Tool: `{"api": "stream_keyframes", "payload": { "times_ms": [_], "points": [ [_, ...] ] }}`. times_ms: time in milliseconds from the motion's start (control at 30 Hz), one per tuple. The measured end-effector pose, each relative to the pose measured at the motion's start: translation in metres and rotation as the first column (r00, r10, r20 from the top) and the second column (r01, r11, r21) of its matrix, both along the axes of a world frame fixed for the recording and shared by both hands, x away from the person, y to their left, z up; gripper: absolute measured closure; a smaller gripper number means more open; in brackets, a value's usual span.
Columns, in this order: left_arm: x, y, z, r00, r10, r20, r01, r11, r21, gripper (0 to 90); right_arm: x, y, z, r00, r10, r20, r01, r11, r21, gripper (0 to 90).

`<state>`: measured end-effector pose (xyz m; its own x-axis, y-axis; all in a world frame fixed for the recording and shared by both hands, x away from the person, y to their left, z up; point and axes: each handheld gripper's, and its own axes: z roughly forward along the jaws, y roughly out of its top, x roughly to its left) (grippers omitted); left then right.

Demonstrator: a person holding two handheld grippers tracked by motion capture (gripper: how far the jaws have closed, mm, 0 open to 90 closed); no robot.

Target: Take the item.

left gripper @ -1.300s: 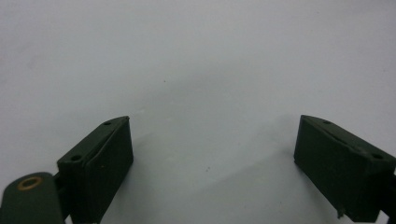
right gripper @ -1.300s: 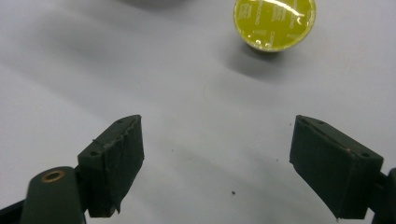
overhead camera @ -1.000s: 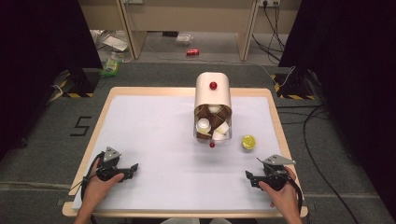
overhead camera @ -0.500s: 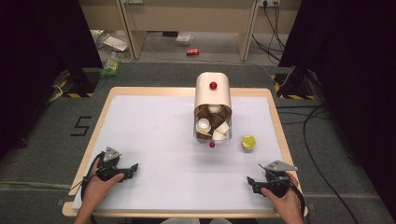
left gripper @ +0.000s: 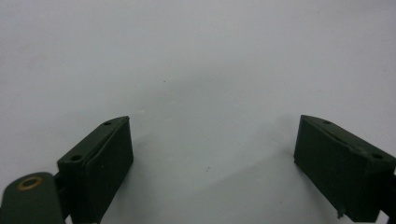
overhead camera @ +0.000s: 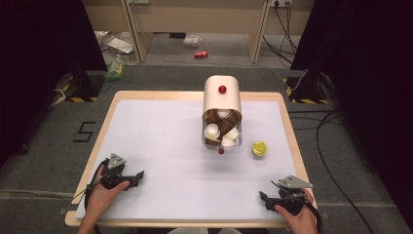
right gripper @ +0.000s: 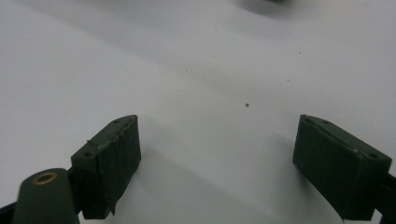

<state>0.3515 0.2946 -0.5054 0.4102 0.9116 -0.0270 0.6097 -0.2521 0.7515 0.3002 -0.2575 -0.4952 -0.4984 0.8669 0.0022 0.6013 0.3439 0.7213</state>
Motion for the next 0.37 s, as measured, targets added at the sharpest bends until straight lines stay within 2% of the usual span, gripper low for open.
{"api": "stream_keyframes", "payload": {
  "times_ms": [367],
  "points": [
    [0.0000,0.0000,0.0000,1.0000,0.000,0.000,0.000,1.0000,0.000,11.0,-0.0038,0.0008,-0.0015,0.9999,-0.008,0.012,0.008,1.0000,0.001,15.2]
  ]
}}
